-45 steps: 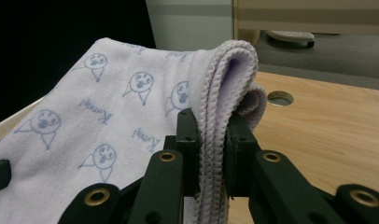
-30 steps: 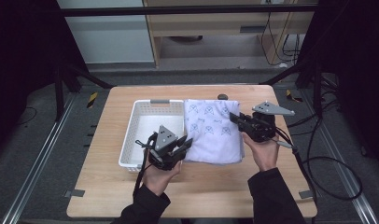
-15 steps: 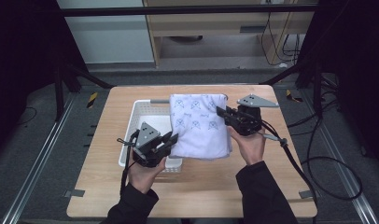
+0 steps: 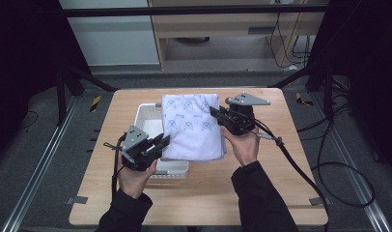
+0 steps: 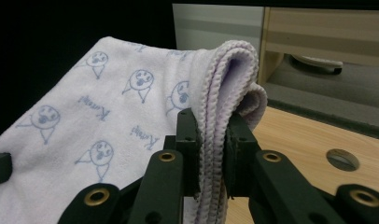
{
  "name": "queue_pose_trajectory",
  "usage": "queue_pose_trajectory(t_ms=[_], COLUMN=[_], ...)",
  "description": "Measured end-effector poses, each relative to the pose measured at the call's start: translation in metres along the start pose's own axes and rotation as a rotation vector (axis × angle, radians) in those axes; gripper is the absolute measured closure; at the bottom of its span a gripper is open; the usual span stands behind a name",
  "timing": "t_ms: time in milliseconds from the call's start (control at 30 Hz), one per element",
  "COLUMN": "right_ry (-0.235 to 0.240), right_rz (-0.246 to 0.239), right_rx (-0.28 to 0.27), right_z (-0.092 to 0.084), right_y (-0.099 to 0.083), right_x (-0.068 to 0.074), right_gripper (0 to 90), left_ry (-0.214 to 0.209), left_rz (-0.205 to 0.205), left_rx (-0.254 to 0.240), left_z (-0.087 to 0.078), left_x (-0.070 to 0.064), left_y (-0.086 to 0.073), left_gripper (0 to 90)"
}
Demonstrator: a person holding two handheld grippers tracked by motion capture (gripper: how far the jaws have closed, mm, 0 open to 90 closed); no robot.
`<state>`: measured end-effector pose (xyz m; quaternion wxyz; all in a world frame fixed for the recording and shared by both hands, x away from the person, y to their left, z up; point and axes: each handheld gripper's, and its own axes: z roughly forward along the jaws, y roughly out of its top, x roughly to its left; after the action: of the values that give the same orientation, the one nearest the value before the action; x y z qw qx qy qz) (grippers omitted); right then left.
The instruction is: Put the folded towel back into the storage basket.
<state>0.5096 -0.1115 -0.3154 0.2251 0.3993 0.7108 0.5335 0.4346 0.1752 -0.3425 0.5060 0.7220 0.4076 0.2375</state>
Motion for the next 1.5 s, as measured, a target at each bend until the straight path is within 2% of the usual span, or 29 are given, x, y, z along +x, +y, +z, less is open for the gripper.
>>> queue_pose_trajectory(t_ms=[133, 433, 867, 1167, 1267, 1367, 1500], right_ry=[0.008, 0.020, 0.043, 0.050, 0.057, 0.050, 0.046], right_rz=[-0.003, -0.004, -0.008, -0.011, 0.004, 0.000, 0.003], right_rx=[0.003, -0.005, -0.005, 0.004, -0.003, 0.009, 0.016], right_z=[0.010, 0.022, 0.051, 0.068, 0.074, 0.083, 0.091], right_y=[0.002, 0.007, 0.009, 0.008, 0.006, 0.003, -0.001], right_x=[0.007, 0.018, 0.041, 0.052, 0.054, 0.057, 0.058], right_gripper=[78.9, 78.8, 78.8, 78.7, 78.7, 78.7, 78.7], left_ry=[0.009, 0.030, 0.084, 0.104, 0.111, 0.124, 0.134], left_rz=[-0.014, -0.022, -0.055, -0.076, -0.083, -0.077, -0.089], left_rx=[-0.004, -0.009, -0.013, -0.003, -0.001, 0.014, 0.026], left_z=[-0.005, -0.015, -0.030, -0.034, -0.035, -0.032, -0.028], left_x=[0.010, 0.021, 0.048, 0.063, 0.069, 0.072, 0.079], left_y=[-0.002, -0.002, -0.011, -0.017, -0.019, -0.021, -0.026], left_gripper=[77.6, 77.7, 77.7, 77.7, 77.7, 77.7, 77.7])
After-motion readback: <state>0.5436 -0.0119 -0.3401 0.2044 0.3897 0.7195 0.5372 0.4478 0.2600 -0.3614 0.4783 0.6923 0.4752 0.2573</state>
